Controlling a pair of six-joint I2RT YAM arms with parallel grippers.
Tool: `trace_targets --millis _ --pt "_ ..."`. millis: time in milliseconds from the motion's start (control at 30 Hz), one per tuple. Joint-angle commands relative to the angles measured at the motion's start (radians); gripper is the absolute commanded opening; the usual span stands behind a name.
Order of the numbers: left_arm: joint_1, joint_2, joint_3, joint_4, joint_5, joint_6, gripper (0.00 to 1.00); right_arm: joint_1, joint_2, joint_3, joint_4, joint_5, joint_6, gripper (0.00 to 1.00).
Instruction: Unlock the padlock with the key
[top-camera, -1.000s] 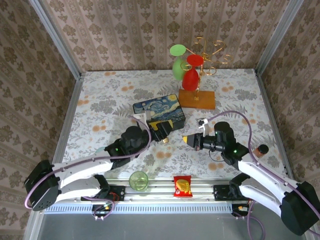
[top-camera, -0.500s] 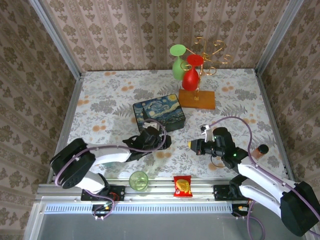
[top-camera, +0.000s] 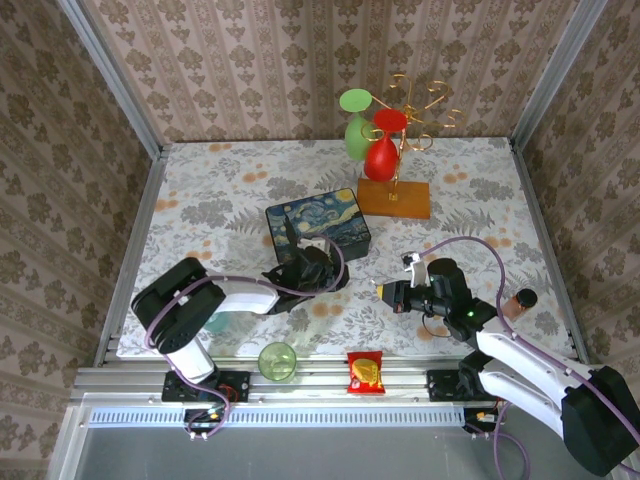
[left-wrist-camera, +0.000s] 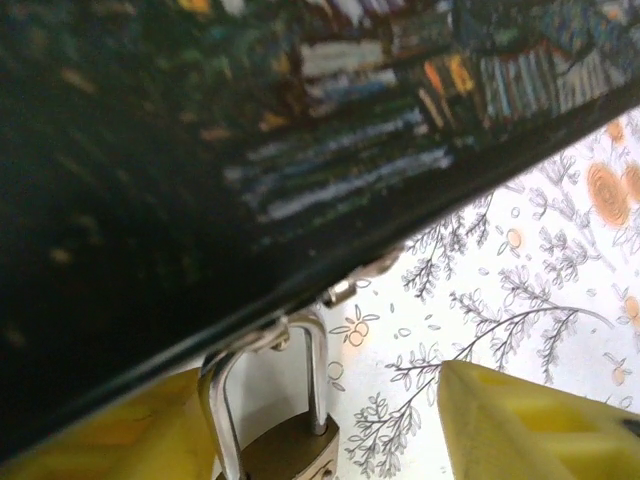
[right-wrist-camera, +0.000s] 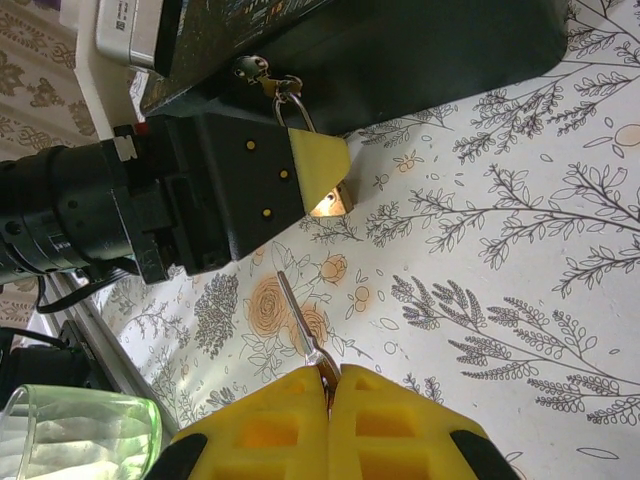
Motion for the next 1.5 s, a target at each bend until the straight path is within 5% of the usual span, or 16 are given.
trace_targets --millis 0,200,733,1467 --pt "-0.001 0.008 -0.006 0.030 -0.003 -0.014 0.56 -0.004 -0.006 -0.008 0.020 0.015 -0.001 0.00" --pt "0.000 -0.004 -0.063 0.097 -0.016 -0.066 0.40 -0.005 0.041 -0.020 0.078 0.013 0.017 0.00" --pt "-0.006 -0.039 -0.073 0.076 -0.048 -0.044 0.26 -0.003 0.108 -0.029 0.139 0.008 0.033 0.00" --pt "-0.033 -0.002 -0.038 0.030 -0.037 -0.054 0.31 0.007 0.263 -0.022 0.231 0.004 0.065 0.00"
